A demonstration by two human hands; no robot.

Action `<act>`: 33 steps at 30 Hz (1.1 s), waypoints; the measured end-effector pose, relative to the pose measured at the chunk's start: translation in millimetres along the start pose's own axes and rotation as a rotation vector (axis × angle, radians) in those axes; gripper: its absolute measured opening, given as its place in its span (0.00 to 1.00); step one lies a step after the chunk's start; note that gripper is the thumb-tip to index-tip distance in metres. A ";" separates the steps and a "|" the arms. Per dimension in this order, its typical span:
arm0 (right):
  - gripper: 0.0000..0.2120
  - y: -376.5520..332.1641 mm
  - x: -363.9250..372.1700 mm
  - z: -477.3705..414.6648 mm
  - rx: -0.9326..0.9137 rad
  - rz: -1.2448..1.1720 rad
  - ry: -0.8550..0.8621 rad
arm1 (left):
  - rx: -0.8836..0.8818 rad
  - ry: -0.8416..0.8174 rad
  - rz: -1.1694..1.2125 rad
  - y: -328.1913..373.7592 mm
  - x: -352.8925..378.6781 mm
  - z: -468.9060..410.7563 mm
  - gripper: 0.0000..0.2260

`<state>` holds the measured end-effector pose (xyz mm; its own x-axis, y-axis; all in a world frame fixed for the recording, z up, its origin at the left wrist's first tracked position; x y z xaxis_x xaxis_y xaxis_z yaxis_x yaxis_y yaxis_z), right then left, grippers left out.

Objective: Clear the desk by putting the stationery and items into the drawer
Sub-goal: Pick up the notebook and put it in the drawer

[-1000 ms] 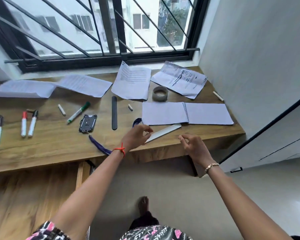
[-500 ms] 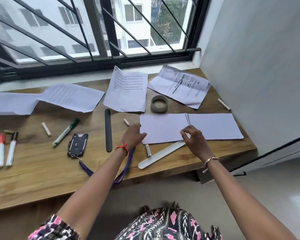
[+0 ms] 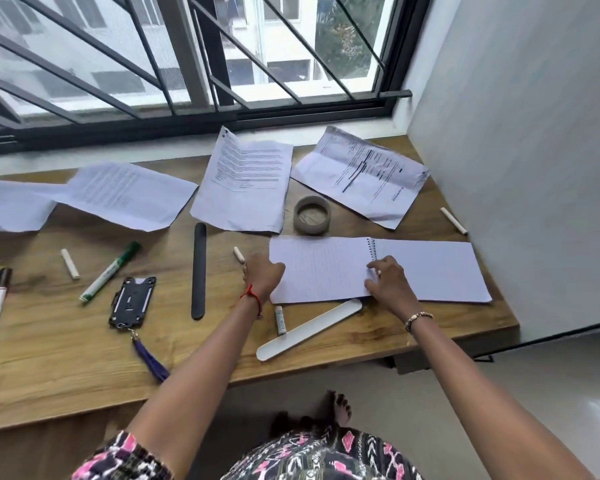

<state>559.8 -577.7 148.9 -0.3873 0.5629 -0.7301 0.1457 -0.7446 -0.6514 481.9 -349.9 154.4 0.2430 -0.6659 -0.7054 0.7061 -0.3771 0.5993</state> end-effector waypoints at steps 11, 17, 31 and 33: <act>0.10 9.6 -2.5 -11.2 0.009 -0.105 0.066 | 0.103 -0.144 0.369 24.7 -20.0 9.4 0.03; 0.08 19.3 -11.9 -10.2 0.025 -0.175 0.108 | 0.204 -0.198 0.448 71.7 -21.1 29.3 0.05; 0.12 39.9 -99.8 4.6 0.179 -0.964 0.298 | 0.356 -0.529 0.620 194.1 54.4 74.5 0.07; 0.16 48.7 -114.1 2.5 0.198 -1.083 0.295 | 0.374 -0.598 0.590 200.5 71.1 80.3 0.10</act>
<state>608.8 -679.1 201.0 0.0111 0.9873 0.1587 -0.2910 0.1551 -0.9441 587.4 -524.6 254.8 0.0375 -0.9993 0.0050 0.2903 0.0157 0.9568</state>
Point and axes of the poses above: each hand's wrist, its own z-axis away from the middle knuckle, its own x-axis out of the palm, y = z × x, the point moved 1 cm from there along -z, towards the middle knuckle, and after that the axes turned 7 degrees about -z, right-handed, at the moved point
